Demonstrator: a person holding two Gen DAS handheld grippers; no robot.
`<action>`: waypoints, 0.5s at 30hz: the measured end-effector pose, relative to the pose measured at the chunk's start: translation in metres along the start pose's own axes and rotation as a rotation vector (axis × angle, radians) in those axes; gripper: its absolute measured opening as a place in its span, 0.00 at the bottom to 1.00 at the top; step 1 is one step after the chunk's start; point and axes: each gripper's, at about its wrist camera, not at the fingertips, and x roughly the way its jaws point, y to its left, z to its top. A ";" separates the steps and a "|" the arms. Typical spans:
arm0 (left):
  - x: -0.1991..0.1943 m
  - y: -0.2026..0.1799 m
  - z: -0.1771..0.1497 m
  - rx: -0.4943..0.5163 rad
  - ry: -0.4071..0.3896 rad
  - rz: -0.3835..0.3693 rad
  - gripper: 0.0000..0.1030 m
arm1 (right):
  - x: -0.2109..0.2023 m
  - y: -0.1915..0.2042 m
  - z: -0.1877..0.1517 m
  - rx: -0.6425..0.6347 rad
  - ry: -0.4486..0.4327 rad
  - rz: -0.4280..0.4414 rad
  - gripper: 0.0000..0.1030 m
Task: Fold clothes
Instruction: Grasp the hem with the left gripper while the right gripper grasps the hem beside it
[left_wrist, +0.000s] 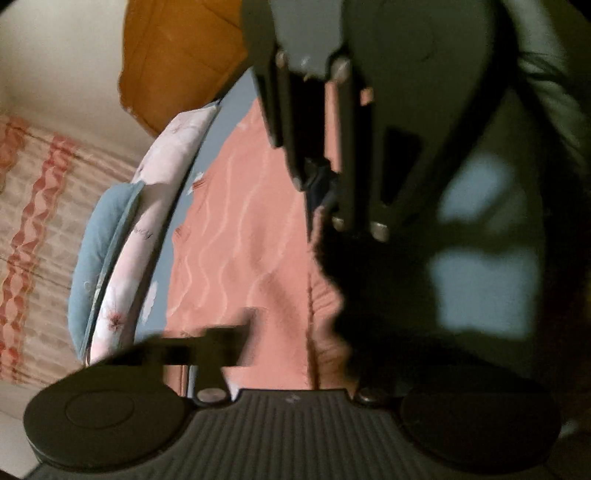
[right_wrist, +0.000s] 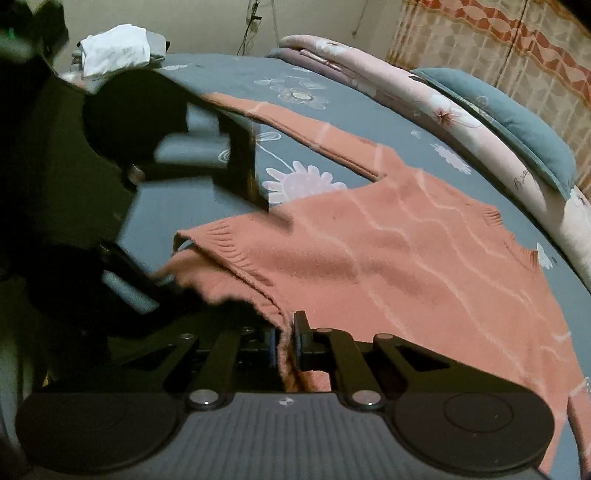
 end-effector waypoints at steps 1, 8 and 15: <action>0.003 0.006 0.001 -0.057 0.004 -0.021 0.11 | 0.000 0.001 -0.003 -0.007 0.003 -0.020 0.15; -0.009 0.035 0.002 -0.192 -0.025 0.012 0.09 | 0.003 0.002 -0.041 -0.101 0.085 -0.230 0.44; -0.014 0.046 0.002 -0.154 -0.024 -0.008 0.06 | -0.011 -0.019 -0.076 -0.088 0.182 -0.369 0.08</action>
